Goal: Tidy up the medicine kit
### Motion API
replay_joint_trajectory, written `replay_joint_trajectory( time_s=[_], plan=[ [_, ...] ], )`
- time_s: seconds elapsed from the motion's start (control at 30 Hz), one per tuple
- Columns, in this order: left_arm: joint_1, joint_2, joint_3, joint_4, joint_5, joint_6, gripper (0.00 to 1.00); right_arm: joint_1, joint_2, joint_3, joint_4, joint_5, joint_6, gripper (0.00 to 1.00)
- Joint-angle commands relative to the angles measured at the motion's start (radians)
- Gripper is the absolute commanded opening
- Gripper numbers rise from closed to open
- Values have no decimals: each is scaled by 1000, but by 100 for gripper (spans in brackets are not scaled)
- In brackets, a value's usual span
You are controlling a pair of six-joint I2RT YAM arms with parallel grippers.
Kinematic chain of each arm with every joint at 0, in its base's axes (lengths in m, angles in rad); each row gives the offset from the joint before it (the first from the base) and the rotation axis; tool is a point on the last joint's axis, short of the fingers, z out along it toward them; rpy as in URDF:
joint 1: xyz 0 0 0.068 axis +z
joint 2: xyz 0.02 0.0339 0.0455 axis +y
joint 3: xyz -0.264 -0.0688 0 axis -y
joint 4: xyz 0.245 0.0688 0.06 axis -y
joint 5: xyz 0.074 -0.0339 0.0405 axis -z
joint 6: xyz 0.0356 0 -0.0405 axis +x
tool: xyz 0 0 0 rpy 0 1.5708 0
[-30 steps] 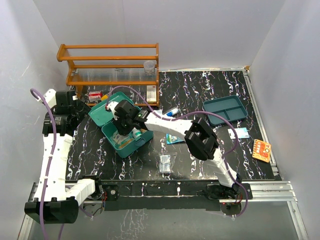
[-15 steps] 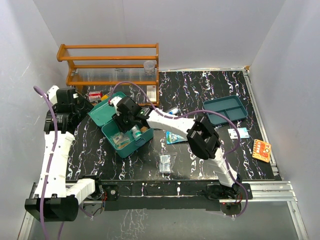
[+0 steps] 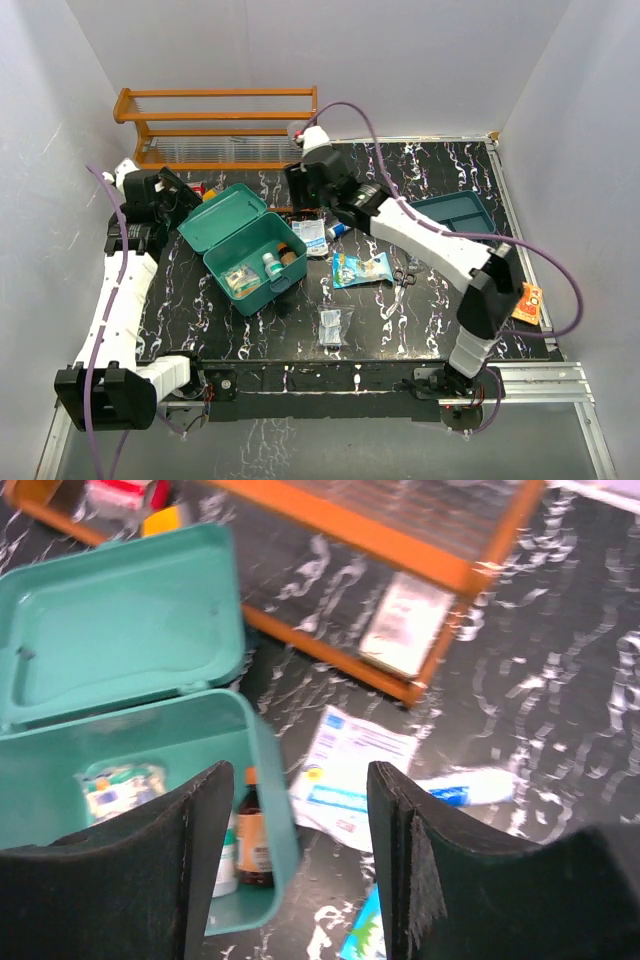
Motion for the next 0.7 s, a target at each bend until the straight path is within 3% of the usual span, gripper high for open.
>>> replay_joint_trajectory(
  time_s=[0.0,0.2,0.33,0.67],
  plan=[
    [5,27,-24,152,41,0,81,-32,-108,-120,40,190,36,56],
    [6,87,-2,187,89,31,81,-96,-178,-287,22,206,140,62],
    [6,118,45,106,135,128,82,-127,-184,-369,-15,177,222,67],
    [6,-6,26,-48,265,292,83,-146,-111,-470,-126,16,200,60]
  ],
)
